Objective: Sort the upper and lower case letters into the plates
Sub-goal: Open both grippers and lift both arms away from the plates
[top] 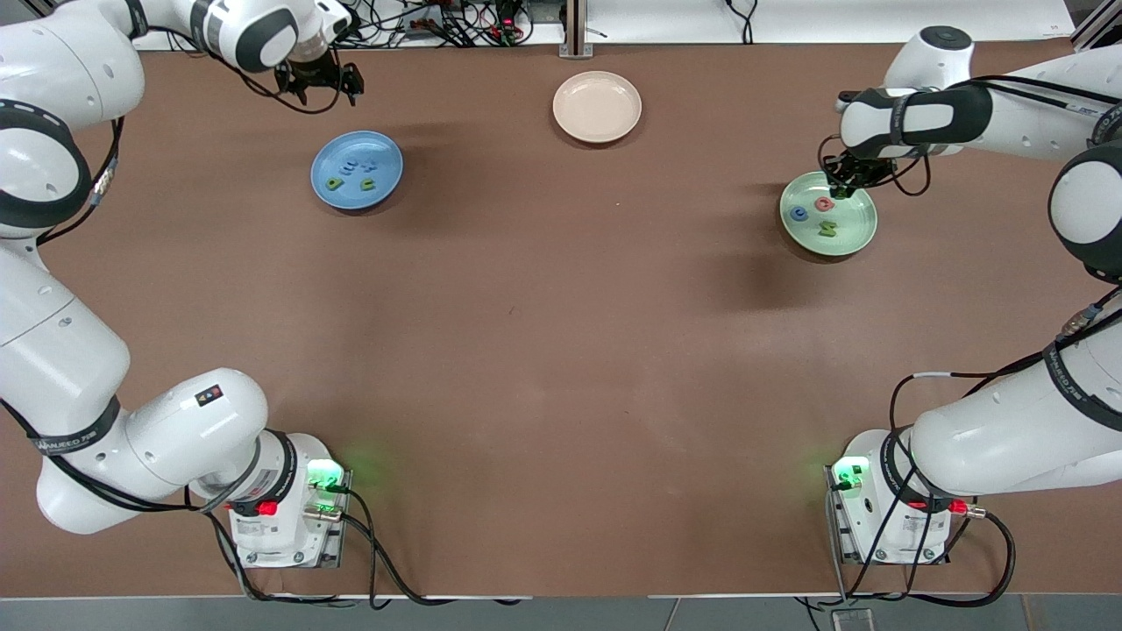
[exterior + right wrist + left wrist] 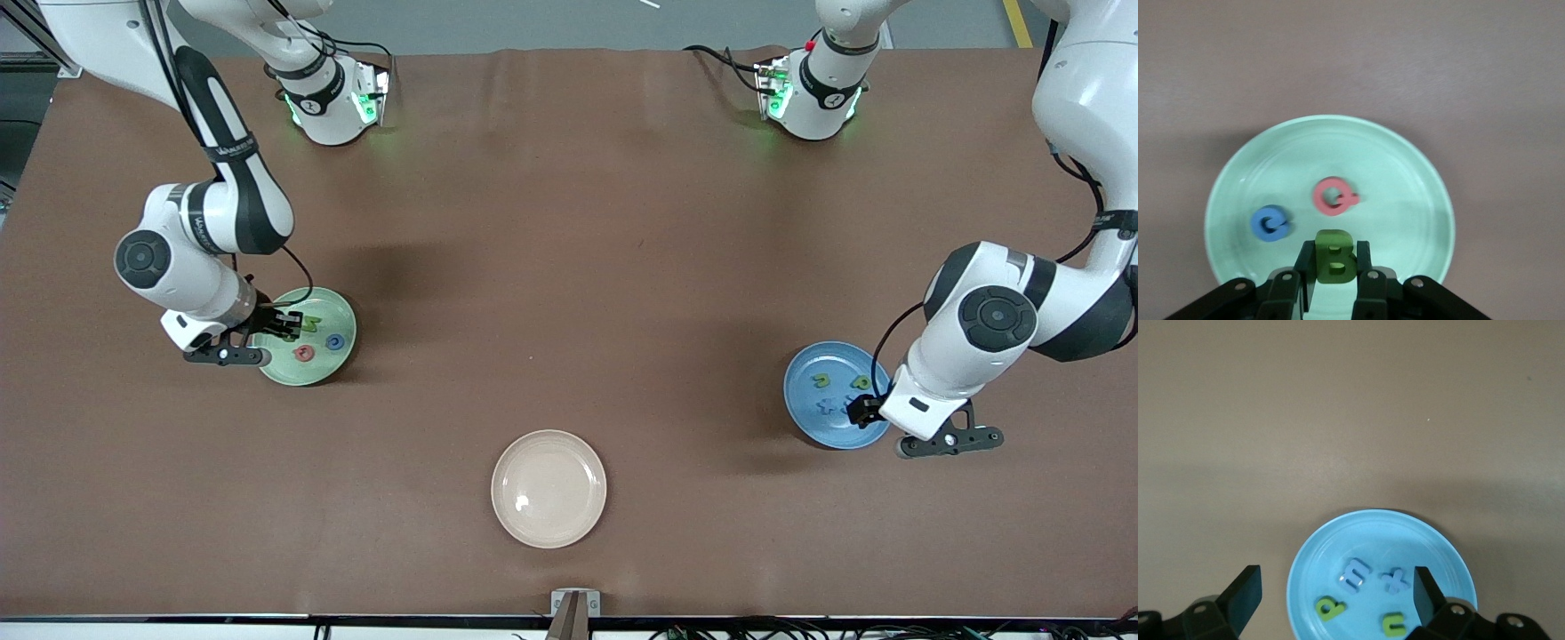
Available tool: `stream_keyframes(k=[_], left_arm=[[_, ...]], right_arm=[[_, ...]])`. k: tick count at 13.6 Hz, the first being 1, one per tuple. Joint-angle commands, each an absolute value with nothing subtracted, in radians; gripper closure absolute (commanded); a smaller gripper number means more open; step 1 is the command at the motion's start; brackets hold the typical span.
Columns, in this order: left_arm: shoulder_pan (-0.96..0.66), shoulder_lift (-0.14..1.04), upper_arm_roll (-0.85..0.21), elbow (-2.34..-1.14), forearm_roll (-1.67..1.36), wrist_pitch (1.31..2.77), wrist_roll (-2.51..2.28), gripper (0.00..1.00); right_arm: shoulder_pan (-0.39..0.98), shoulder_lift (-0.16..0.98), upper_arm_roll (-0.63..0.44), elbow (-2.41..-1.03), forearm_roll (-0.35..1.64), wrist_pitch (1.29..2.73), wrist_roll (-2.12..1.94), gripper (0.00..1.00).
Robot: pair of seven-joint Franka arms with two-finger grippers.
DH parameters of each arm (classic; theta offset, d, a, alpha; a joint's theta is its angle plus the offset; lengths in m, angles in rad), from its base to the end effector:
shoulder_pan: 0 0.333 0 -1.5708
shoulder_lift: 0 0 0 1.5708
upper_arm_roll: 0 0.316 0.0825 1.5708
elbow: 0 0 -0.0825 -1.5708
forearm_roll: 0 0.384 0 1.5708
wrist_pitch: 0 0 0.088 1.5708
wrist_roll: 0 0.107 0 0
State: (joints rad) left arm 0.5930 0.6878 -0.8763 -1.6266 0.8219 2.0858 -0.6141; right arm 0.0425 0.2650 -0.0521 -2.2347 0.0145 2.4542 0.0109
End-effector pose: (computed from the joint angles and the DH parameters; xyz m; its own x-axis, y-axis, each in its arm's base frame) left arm 0.6835 -0.0651 0.3319 0.9869 0.0463 0.1545 0.0706 -0.9853 -0.1558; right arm 0.5414 -0.0054 0.2475 0.9985 -0.0305 -0.0450 -0.0303 -0.9995 0.0054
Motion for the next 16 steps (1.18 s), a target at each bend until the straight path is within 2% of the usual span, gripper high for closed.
stream_keyframes(k=[1, 4, 7, 8, 11, 12, 13, 14, 16], left_arm=[[0.546, 0.675, -0.897, -1.534, 0.802, 1.978, -0.580, 0.00], [0.467, 0.678, -0.896, -1.464, 0.776, 1.910, -0.581, 0.00], [0.385, 0.692, -0.884, -1.430, 0.732, 1.904, -0.581, 0.00], [0.346, 0.690, -0.847, -1.430, 0.723, 1.904, -0.583, 0.00], [0.159, 0.641, -0.648, -1.425, 0.599, 1.904, -0.580, 0.00], [0.097, 0.625, -0.582, -1.427, 0.545, 1.904, -0.580, 0.00], [0.051, 0.591, -0.513, -1.428, 0.496, 1.904, -0.575, 0.00], [0.011, 0.554, -0.456, -1.437, 0.442, 1.895, -0.560, 0.00], [-0.038, 0.477, -0.356, -1.437, 0.327, 1.821, -0.510, 0.00]], right_arm=[[-0.044, 0.259, -0.032, -2.284, 0.000, 2.534, -0.073, 1.00], [-0.067, 0.296, -0.031, -2.322, 0.002, 2.620, -0.089, 1.00], [-0.061, 0.313, -0.028, -2.330, 0.003, 2.620, -0.083, 0.99], [-0.057, 0.313, -0.028, -2.330, 0.003, 2.612, -0.083, 0.99], [-0.045, 0.321, -0.026, -2.330, 0.003, 2.609, -0.077, 0.96], [-0.041, 0.321, -0.026, -2.329, 0.005, 2.600, -0.075, 0.79], [-0.041, 0.319, -0.025, -2.323, 0.006, 2.585, -0.072, 0.09], [-0.040, 0.316, -0.023, -2.309, 0.008, 2.554, -0.072, 0.00], [-0.037, 0.308, -0.025, -2.225, 0.008, 2.421, -0.072, 0.00]])
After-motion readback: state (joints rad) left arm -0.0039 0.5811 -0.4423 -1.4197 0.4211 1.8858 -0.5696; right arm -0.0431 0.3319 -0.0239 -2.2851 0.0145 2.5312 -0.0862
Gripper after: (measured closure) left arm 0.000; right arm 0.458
